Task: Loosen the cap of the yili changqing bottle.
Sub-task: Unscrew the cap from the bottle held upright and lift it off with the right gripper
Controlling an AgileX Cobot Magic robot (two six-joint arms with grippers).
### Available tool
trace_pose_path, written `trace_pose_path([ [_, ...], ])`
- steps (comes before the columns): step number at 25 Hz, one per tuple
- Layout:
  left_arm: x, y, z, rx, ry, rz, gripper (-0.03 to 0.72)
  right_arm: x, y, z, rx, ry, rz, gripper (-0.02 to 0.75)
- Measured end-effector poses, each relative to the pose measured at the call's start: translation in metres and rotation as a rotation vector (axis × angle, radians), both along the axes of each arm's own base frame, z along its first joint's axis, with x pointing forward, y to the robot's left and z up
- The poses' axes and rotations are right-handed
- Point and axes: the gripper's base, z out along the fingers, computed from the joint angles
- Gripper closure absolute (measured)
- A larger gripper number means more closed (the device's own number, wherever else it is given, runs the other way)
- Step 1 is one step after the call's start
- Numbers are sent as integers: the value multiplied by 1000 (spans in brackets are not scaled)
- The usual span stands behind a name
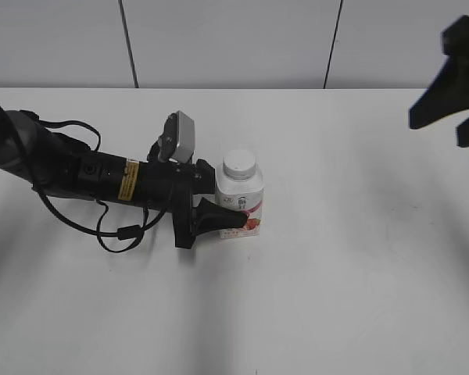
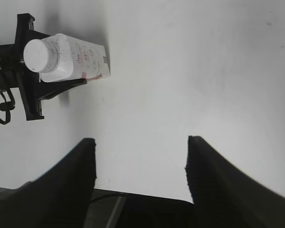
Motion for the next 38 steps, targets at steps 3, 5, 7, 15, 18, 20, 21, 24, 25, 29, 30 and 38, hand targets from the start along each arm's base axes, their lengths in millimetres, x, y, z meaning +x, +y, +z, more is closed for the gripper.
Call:
trace_pose_path([
  [3,0,0,0,0,0,0,281,23,28,-6,9,53,43,260],
  [5,0,0,0,0,0,0,281,37,46,-9,13,80,65,260],
  [7,0,0,0,0,0,-1,281,52,62,-13,11,98,82,260],
  [15,0,0,0,0,0,-1,281,93,122,-45,-83,205,148,260],
  [18,0,0,0,0,0,-1,281,104,137,-53,-102,224,158,260],
  [20,0,0,0,0,0,-1,281,108,147,-59,-114,244,167,260],
  [21,0,0,0,0,0,-1,281,110,151,-60,-118,248,168,260],
  [24,0,0,0,0,0,-1,281,116,162,-66,-125,258,163,260],
  [25,0,0,0,0,0,-1,281,117,165,-67,-124,258,157,260],
  [29,0,0,0,0,0,-1,281,123,172,-77,-124,284,123,260],
  [30,0,0,0,0,1,0,281,123,174,-80,-126,291,119,260],
  [38,0,0,0,0,1,0,281,120,186,-97,-140,340,101,260],
])
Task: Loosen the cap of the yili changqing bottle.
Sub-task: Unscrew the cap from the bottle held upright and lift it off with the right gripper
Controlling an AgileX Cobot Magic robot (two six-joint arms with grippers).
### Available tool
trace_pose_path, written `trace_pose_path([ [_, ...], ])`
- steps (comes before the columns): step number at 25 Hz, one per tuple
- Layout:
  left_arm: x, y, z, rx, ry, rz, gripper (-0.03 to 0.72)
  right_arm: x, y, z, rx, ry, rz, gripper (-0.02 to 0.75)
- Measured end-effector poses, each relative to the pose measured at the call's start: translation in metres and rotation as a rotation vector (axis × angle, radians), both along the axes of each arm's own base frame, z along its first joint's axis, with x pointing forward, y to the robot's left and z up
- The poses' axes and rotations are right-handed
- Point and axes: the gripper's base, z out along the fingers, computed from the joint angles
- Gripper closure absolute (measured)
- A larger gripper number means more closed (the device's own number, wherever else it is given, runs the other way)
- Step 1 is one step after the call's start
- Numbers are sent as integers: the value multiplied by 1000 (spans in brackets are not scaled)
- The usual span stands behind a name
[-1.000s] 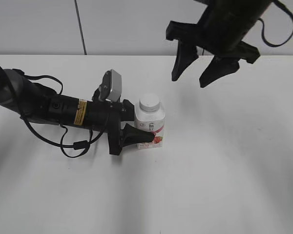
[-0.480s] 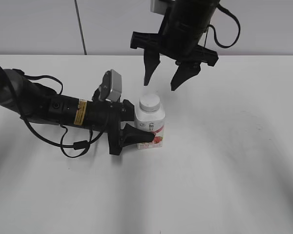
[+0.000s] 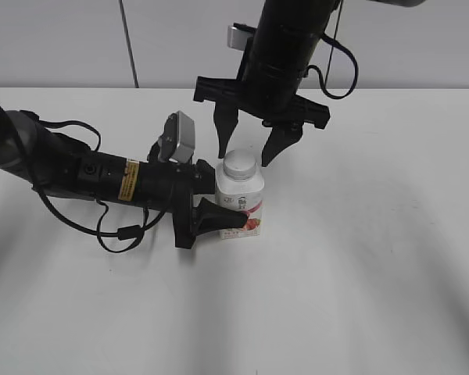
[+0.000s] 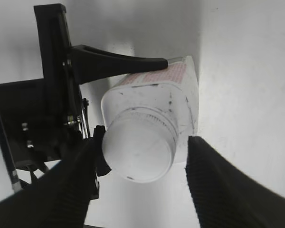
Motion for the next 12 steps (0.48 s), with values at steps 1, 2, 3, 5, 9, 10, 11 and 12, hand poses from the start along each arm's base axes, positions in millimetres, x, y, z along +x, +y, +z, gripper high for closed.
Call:
trace_pose_path([
  [1,0,0,0,0,0,0,281,0,1,-2,-2,4,-1,260],
  [2,0,0,0,0,0,0,281,0,2,-2,-3,7,-4,260],
  [3,0,0,0,0,0,0,281,-1,2,-3,-6,6,-5,260],
  [5,0,0,0,0,0,0,281,0,1,-3,-15,3,-13,260],
  [9,0,0,0,0,0,0,282,0,0,-3,-22,2,-19,260],
  [10,0,0,0,0,0,0,282,0,0,-3,-22,2,-20,260],
  [11,0,0,0,0,0,0,282,0,0,-3,-22,3,-20,260],
  [12,0,0,0,0,0,0,282,0,0,-3,-22,3,-21,260],
])
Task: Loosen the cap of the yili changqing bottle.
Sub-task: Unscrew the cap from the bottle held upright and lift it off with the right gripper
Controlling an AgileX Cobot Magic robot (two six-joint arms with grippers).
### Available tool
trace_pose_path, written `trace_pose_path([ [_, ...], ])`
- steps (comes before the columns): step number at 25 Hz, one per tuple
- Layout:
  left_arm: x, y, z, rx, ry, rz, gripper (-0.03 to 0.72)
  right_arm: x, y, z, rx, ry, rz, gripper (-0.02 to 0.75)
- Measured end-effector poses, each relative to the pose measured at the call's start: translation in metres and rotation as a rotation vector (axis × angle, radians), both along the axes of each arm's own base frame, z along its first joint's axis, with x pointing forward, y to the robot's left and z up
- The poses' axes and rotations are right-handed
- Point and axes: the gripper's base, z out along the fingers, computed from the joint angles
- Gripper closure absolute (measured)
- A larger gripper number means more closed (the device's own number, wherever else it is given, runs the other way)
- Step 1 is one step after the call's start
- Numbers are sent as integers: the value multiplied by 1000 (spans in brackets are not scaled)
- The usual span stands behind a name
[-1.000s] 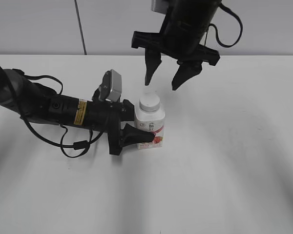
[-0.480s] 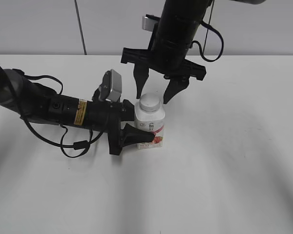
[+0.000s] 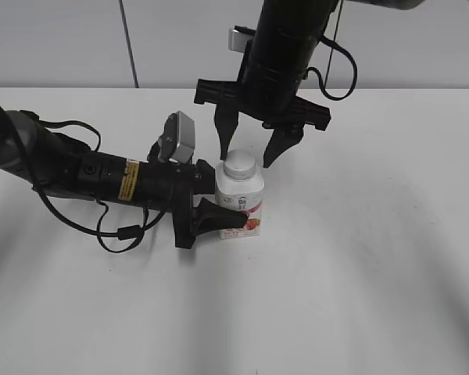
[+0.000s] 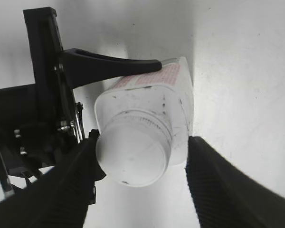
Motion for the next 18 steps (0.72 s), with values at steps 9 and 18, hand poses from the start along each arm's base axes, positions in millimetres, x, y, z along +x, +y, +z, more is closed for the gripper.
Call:
trace_pose_path([
  [9,0,0,0,0,0,1,282,-1,3,-4,5,15,1,260],
  [18,0,0,0,0,0,1,282,-1,6,-13,-1,33,5,305],
])
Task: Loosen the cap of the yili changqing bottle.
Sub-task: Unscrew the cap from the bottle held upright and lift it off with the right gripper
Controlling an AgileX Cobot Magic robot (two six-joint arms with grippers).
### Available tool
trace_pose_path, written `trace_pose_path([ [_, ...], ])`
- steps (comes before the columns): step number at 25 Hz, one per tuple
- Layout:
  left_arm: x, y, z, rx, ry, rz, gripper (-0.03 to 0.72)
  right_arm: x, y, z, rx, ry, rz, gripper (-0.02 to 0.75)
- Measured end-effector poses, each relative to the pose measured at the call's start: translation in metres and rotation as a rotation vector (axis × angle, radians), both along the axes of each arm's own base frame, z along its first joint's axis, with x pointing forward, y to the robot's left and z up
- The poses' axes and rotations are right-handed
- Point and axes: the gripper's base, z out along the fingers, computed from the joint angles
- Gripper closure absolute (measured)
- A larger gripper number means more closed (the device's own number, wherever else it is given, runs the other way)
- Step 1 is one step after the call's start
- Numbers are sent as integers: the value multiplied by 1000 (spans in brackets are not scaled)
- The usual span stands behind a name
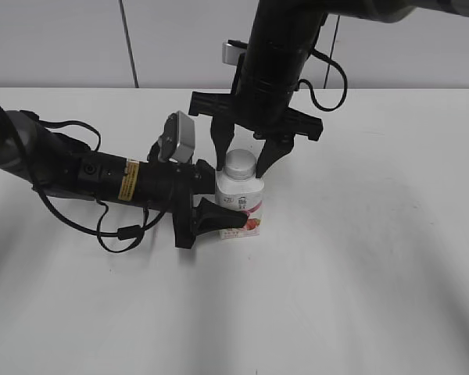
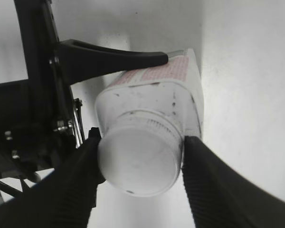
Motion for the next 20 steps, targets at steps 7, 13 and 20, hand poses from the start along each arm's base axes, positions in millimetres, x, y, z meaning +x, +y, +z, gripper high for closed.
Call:
trace_pose_path([
  [7,0,0,0,1,0,2,298,0,0,0,-5,-5,15,334],
  [13,0,0,0,2,0,2,302,0,-1,0,-5,-22,73,335],
  [20,0,0,0,3,-1,3,307,0,-1,0,-4,-71,247,339],
])
